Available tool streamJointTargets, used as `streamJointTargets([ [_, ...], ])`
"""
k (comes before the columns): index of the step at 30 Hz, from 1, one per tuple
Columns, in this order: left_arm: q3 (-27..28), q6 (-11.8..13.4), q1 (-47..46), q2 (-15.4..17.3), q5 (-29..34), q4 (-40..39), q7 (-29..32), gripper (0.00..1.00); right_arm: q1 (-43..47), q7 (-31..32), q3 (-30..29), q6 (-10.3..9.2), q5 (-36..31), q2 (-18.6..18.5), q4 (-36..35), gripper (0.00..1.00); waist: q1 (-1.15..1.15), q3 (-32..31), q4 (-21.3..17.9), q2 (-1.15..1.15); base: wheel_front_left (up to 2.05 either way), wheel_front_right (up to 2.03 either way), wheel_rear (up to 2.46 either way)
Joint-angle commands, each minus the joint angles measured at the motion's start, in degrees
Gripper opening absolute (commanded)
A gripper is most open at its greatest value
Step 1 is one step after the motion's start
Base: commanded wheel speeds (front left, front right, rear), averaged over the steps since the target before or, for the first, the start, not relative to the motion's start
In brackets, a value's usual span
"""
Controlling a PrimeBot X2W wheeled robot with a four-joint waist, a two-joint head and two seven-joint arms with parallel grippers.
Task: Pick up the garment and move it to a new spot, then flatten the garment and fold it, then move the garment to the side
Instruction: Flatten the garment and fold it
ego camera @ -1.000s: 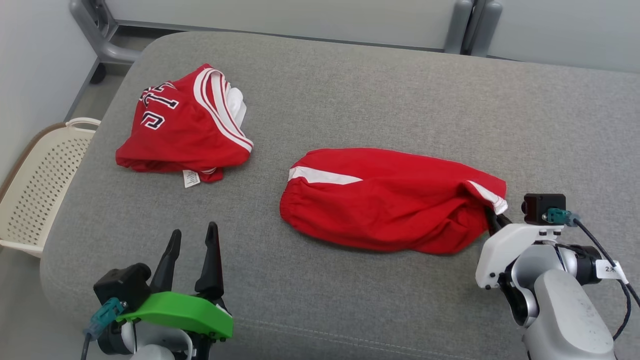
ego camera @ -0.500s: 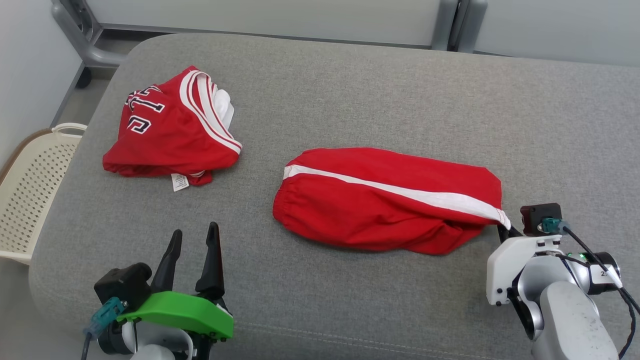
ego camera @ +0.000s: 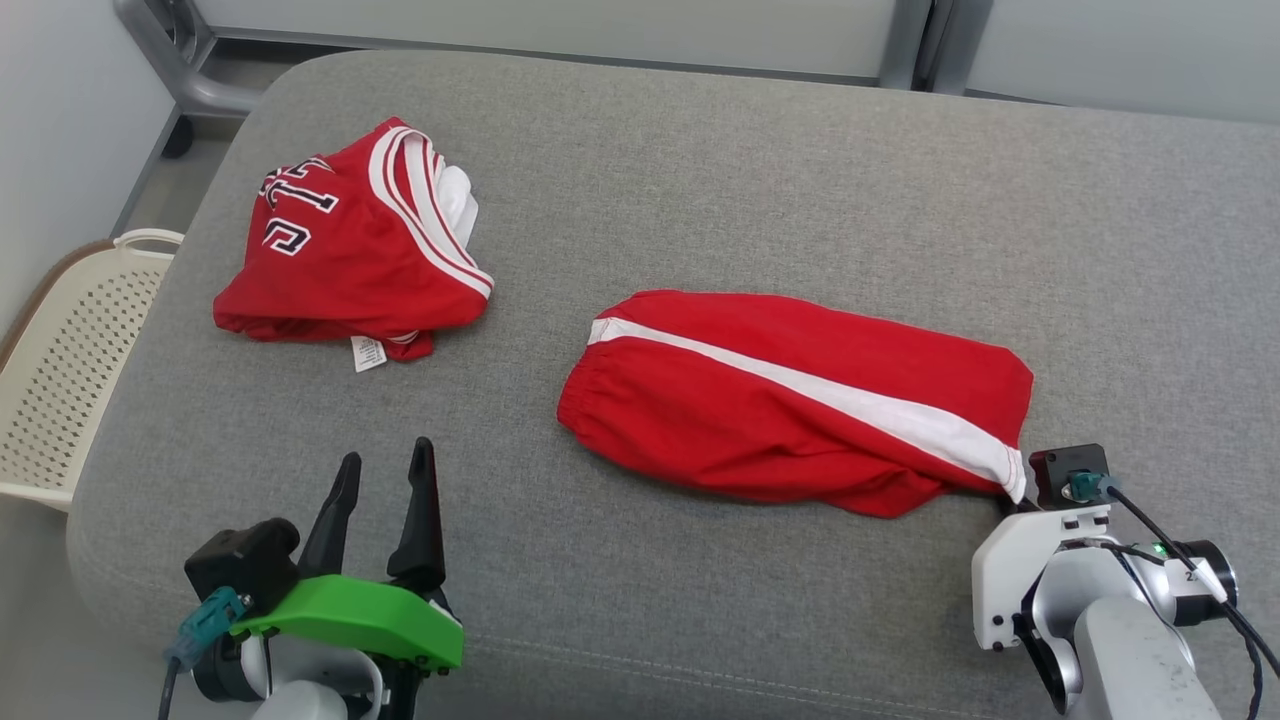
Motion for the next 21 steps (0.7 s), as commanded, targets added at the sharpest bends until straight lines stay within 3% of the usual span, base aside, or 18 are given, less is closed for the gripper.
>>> streamJointTargets([
  [1, 0.17, -0.34, -0.74, -0.02, -0.34, 0.45, -0.32, 1.0, 0.76, -0.06, 0.22, 0.0, 0.36, -0.21, 0.99, 0.21, 0.0, -0.01, 0.0, 0.0, 0.0, 0.0, 0.0],
  [2, 0.23, -0.33, -0.79, -0.03, -0.32, 0.52, -0.38, 1.0, 0.68, -0.14, 0.32, 0.0, 0.48, -0.21, 1.21, 0.35, 0.0, -0.03, -0.04, 0.0, 0.0, 0.0, 0.0],
  [3, 0.26, -0.33, -0.84, -0.05, -0.33, 0.59, -0.43, 1.0, 0.54, -0.25, 0.45, 0.0, 0.67, -0.21, 1.42, 0.59, 0.0, -0.06, -0.09, 0.0, 0.0, 0.0, 0.0],
  [4, 0.26, -0.34, -0.86, -0.04, -0.33, 0.65, -0.48, 1.0, 0.44, -0.31, 0.61, 0.0, 0.88, -0.21, 1.49, 1.0, 0.0, -0.15, -0.16, 0.0, 0.0, 0.0, 0.0],
  [13, 1.2, -0.56, -0.56, -0.28, 0.5, 0.25, -1.44, 1.0, 1.7, -0.53, 0.84, 0.0, 3.95, -0.23, -0.61, 1.0, 0.0, -0.9, -1.12, 0.0, 0.0, 0.0, 0.0],
  [21, 3.43, -1.14, 1.07, -0.98, 3.34, -0.54, -2.36, 1.0, 3.01, -3.73, -3.11, 0.0, 13.52, -0.2, -2.68, 1.0, 0.0, -2.62, -2.73, 0.0, 0.0, 0.0, 0.0],
])
